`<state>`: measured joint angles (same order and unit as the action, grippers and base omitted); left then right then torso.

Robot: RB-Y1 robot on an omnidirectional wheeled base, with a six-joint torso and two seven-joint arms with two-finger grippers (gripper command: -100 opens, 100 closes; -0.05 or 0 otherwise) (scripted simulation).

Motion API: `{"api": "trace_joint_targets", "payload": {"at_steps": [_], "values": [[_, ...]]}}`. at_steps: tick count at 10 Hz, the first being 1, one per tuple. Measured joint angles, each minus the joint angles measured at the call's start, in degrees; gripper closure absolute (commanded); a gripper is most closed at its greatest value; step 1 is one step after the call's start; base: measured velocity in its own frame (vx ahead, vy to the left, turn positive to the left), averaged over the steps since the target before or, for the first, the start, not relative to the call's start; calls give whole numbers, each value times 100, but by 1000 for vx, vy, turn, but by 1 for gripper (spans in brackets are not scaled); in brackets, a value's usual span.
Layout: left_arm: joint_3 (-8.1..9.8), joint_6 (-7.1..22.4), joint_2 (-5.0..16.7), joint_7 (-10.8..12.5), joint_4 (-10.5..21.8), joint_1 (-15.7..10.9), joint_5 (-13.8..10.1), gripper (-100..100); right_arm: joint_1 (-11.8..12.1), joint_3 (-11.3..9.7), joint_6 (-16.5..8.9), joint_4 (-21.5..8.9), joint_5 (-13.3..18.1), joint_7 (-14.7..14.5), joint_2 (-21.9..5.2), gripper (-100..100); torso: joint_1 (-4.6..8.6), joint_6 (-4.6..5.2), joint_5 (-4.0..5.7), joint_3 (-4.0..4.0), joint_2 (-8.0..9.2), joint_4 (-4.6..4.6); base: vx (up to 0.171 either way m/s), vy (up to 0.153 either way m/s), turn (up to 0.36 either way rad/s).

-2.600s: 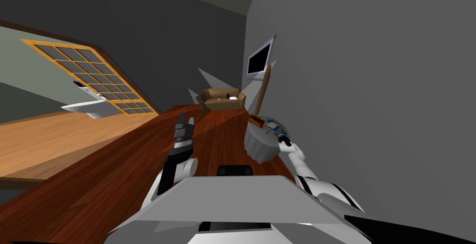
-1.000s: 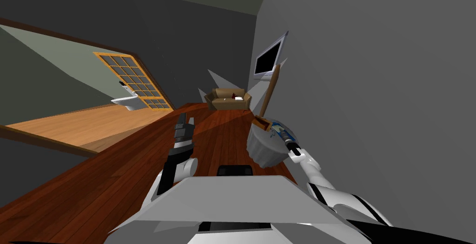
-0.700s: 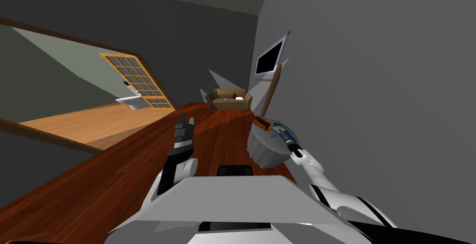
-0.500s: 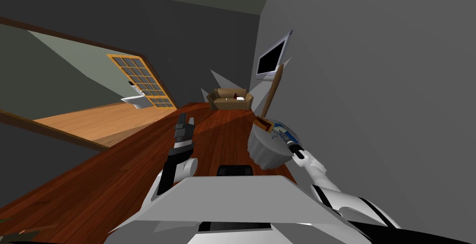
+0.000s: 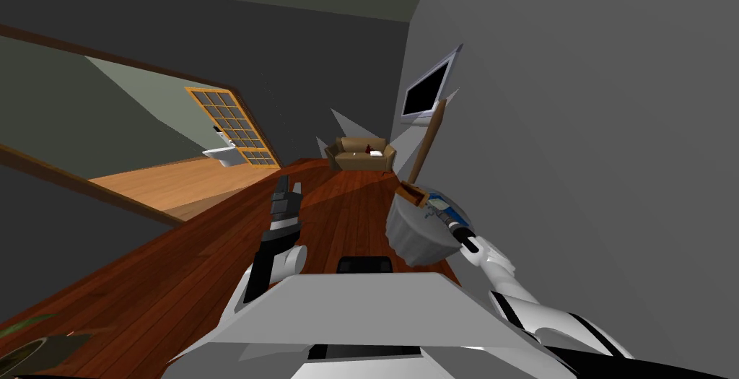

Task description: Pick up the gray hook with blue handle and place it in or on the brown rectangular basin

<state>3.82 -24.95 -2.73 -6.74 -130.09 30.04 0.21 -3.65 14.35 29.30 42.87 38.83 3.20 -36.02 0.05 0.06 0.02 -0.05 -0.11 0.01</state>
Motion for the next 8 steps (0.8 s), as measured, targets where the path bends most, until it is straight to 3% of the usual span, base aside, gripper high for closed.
{"api": "trace_joint_targets", "payload": {"at_steps": [8], "values": [[0, 0, 0, 0, 0, 0, 0, 0, 271, 28, 603, -99, 1054, -1090, -256, -100, -2, 0, 0, 0, 0, 0, 7, -11, 63]]}}
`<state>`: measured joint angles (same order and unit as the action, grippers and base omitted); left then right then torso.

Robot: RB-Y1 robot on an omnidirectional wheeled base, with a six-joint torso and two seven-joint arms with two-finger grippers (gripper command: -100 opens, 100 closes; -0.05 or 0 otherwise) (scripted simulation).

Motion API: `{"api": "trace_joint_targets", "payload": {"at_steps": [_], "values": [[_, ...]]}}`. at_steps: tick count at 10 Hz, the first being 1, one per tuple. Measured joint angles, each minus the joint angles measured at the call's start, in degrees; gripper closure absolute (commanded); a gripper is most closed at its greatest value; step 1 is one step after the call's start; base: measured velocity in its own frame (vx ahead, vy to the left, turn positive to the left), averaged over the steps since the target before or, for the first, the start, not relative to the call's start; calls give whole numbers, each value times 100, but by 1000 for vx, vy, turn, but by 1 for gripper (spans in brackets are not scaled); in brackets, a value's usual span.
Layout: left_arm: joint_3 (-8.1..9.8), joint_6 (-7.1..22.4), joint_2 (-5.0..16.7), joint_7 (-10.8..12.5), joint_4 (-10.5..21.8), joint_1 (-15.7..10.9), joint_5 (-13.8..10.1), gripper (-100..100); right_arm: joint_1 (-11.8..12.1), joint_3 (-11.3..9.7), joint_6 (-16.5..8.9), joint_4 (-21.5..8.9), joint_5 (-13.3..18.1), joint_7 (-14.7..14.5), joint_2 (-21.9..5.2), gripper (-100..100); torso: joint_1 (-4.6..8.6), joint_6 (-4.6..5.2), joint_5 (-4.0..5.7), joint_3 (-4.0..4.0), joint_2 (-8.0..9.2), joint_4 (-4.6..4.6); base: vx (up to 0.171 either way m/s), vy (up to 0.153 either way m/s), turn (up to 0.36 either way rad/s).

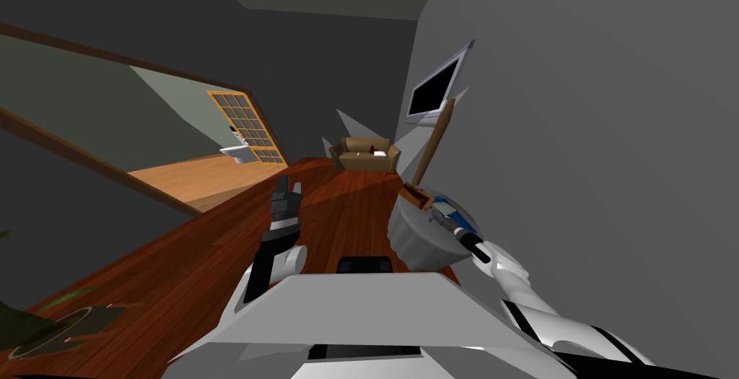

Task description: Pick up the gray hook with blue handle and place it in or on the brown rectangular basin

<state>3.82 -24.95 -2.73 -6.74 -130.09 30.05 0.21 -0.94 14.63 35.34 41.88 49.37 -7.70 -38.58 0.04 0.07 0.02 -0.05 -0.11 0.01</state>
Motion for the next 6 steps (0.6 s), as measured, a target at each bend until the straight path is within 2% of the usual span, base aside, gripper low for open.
{"api": "trace_joint_targets", "payload": {"at_steps": [2, 6], "values": [[0, 0, 0, 0, 0, 0, 0, 0, -30, 36, 231, -209, 276, -351, -59, -100, 5, 0, 1, -2, -4, 1, 13, -20, 77], [0, 0, 0, 0, 0, 0, 0, 0, 86, 42, 579, -290, 868, -975, -221, -100, 4, 0, 1, -2, -4, 1, 12, -19, 73]]}}
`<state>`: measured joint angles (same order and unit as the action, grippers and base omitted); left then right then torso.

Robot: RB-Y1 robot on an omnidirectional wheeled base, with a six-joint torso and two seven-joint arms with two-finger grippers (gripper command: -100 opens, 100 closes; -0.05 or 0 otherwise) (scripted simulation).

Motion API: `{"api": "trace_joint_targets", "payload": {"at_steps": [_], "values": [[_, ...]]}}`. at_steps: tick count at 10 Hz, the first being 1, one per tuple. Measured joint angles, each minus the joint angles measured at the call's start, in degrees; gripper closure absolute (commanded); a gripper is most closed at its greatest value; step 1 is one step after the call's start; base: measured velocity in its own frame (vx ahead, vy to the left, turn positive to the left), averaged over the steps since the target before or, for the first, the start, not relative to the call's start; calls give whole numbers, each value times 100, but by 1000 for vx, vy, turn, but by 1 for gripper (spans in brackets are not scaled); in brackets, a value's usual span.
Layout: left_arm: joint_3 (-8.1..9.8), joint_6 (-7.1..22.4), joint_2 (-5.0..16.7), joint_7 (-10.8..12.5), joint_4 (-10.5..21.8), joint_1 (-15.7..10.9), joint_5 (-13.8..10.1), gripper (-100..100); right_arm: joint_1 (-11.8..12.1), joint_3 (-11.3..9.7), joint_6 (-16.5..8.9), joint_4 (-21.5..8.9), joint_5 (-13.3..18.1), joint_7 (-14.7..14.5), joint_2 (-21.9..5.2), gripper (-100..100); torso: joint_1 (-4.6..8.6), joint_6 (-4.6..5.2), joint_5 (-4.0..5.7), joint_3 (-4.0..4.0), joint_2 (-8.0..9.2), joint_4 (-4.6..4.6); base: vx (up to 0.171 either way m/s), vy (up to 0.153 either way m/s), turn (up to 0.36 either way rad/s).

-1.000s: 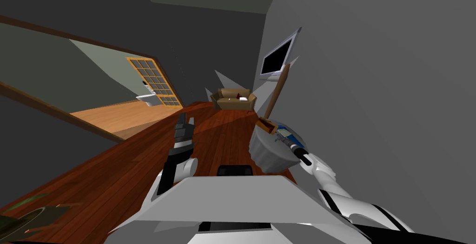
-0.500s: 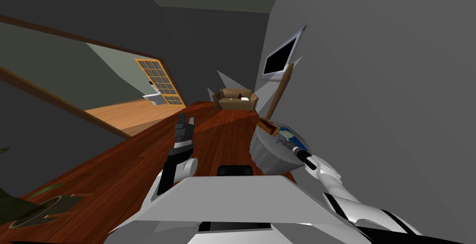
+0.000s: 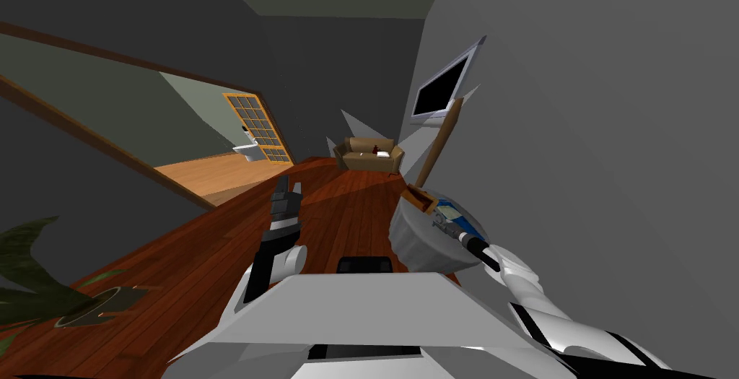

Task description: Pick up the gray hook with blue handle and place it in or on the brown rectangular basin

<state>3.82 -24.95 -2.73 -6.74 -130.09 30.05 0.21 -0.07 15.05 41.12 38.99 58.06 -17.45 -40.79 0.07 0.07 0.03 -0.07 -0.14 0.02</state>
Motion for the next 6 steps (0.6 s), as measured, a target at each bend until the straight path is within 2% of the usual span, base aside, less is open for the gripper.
{"api": "trace_joint_targets", "payload": {"at_steps": [6], "values": [[0, 0, 0, 0, 0, 0, 0, 0, 124, 71, 492, -221, 759, -944, -184, -100, 2, 1, 0, -2, -4, 1, 21, -25, 75]]}}
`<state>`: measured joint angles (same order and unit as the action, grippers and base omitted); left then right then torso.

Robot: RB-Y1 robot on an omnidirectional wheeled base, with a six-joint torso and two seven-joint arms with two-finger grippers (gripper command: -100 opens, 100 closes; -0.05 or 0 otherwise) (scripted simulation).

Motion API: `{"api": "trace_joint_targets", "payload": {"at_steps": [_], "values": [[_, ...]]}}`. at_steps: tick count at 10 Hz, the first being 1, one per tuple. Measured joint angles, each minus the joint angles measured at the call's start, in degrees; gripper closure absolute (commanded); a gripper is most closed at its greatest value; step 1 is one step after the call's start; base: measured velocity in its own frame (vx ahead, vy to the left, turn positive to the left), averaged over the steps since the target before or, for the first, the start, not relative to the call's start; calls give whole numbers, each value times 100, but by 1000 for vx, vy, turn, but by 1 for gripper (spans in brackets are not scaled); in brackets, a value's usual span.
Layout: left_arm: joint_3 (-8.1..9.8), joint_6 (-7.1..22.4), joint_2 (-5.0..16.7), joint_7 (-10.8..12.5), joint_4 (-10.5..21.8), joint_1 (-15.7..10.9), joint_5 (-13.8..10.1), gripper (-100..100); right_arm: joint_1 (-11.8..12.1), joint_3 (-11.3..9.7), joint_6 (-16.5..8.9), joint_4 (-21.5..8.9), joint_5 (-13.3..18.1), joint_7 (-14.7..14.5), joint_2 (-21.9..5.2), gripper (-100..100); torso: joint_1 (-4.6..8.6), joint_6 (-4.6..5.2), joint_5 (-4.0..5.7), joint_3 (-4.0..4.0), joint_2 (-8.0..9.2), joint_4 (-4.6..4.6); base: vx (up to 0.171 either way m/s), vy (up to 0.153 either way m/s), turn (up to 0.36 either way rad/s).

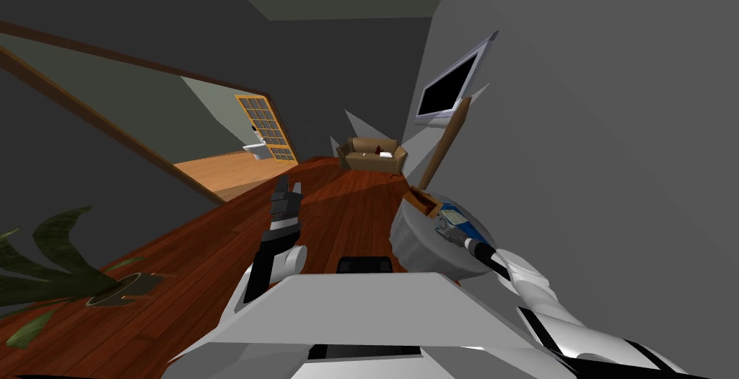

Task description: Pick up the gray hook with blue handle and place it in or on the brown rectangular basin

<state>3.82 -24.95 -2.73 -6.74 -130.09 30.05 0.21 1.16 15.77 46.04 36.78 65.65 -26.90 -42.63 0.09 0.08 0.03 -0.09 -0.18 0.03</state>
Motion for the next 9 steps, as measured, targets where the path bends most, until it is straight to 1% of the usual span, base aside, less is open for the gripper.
{"api": "trace_joint_targets", "payload": {"at_steps": [2, 3, 5, 6, 7, 8, 9], "values": [[0, 0, 0, 0, 0, 0, 0, 0, -84, 23, 265, -275, 332, -440, -128, -100, 5, -1, 1, -3, -5, 1, 30, -34, 71], [0, 0, 0, 0, 0, 1, 0, 0, 2, 18, 298, -162, 444, -524, -139, -100, 2, 3, 1, -1, -2, 1, 21, -29, 37], [0, 0, 0, 0, 0, 0, 0, 0, 106, 37, 400, -108, 694, -752, -186, -100, 3, 1, 1, -1, -2, 0, 32, -37, 73], [0, 0, 0, 0, 0, 0, 0, 0, 20, 54, 500, -299, 798, -965, -222, -100, 5, 0, 1, -4, -6, 1, 34, -38, 64], [0, 0, 0, 0, 0, 0, 0, 0, 87, 56, 553, -228, 901, -1056, -242, -100, 4, 1, 2, -3, -5, 1, 14, -18, 13], [0, 0, 0, 0, 0, 0, 0, 0, 97, 55, 559, -210, 912, -1061, -244, 0, -2, 2, 1, 0, 0, 0, 0, 0, 0], [0, 0, 0, 0, 0, 0, 0, 0, 96, 55, 558, -212, 911, -1061, -244, -100, -8, 2, -1, 2, 5, -1, 31, -29, 47]]}}
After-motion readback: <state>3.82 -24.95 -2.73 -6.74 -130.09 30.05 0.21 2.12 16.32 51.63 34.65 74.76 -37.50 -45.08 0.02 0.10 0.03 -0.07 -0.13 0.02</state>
